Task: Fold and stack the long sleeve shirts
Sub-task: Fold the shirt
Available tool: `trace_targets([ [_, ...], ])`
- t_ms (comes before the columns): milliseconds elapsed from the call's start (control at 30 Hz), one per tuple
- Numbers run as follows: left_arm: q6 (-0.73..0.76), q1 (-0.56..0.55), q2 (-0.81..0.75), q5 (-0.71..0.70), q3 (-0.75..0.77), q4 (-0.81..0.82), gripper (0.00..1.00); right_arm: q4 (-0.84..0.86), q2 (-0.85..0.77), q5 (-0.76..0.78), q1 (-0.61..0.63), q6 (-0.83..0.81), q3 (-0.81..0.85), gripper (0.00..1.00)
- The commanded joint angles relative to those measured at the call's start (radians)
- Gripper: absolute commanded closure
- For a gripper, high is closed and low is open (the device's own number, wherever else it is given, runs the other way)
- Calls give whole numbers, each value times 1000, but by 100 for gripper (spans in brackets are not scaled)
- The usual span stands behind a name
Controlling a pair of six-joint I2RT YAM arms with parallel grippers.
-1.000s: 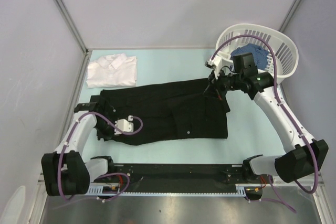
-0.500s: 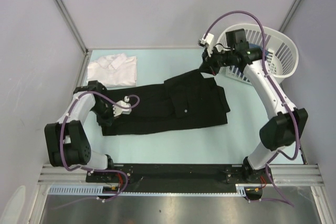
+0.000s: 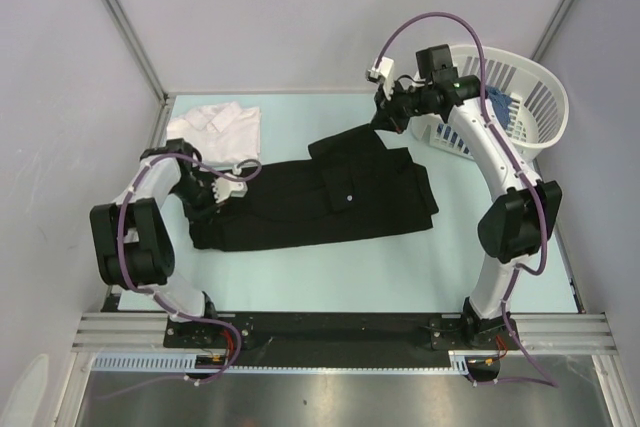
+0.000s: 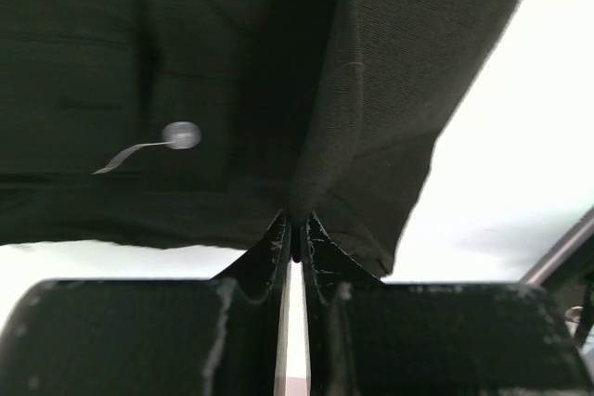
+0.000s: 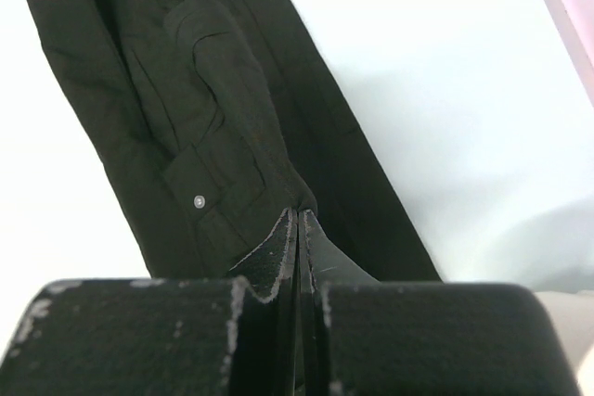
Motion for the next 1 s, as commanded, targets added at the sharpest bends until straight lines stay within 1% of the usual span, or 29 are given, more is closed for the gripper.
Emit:
trace_targets([
  [0, -33, 6, 34, 59, 102, -17, 90, 5, 14, -6, -5, -22, 64, 100],
  [100, -25, 7, 53, 54, 114, -28, 89, 17, 24, -6, -14, -8, 80, 100],
  [167, -18, 7, 64, 39, 113, -31, 82, 28, 26, -3, -16, 3, 81, 100],
  [233, -19, 9, 84, 28, 111, -38, 77, 42, 31, -8, -14, 12, 77, 100],
  [267, -18, 12, 92, 15, 113, -42, 74, 45, 32, -8, -11, 15, 79, 100],
  [333, 1, 25, 107, 10, 116, -75, 71, 48, 35, -9, -8, 19, 80, 100],
  [400, 10, 47, 107, 2, 114, -94, 65, 48, 35, -12, -2, 20, 77, 100],
  [433, 25, 55, 106, 4, 113, -114, 60, 45, 35, -12, 1, 21, 77, 100],
  [500, 22, 78, 97, 23, 123, -127, 55, 46, 35, -15, 10, 23, 70, 100],
  [533, 15, 87, 94, 39, 134, -129, 47, 49, 35, -17, 12, 26, 65, 100],
  [567, 2, 102, 89, 56, 146, -129, 45, 55, 35, -14, 15, 32, 59, 100],
  [600, -27, 110, 87, 91, 178, -128, 43, 75, 35, -14, 19, 38, 50, 100],
  [633, -45, 117, 84, 125, 195, -128, 39, 84, 35, -15, 21, 44, 47, 100],
  [700, -108, 131, 67, 212, 244, -109, 36, 118, 37, -15, 30, 72, 47, 100],
  [733, -128, 131, 60, 238, 257, -98, 29, 124, 41, -15, 36, 76, 48, 100],
  [767, -148, 130, 35, 266, 267, -88, 28, 128, 46, -11, 42, 76, 50, 100],
  [833, -235, 124, 11, 330, 289, -19, 22, 135, 51, 12, 61, 73, 44, 100],
  [867, -264, 122, -12, 344, 294, 6, 21, 137, 54, 17, 65, 72, 36, 100],
  [900, -328, 118, -23, 352, 301, 61, 21, 155, 55, 23, 68, 82, 27, 100],
  [967, -392, 101, -55, 355, 301, 118, 21, 190, 55, 32, 72, 98, -16, 100],
])
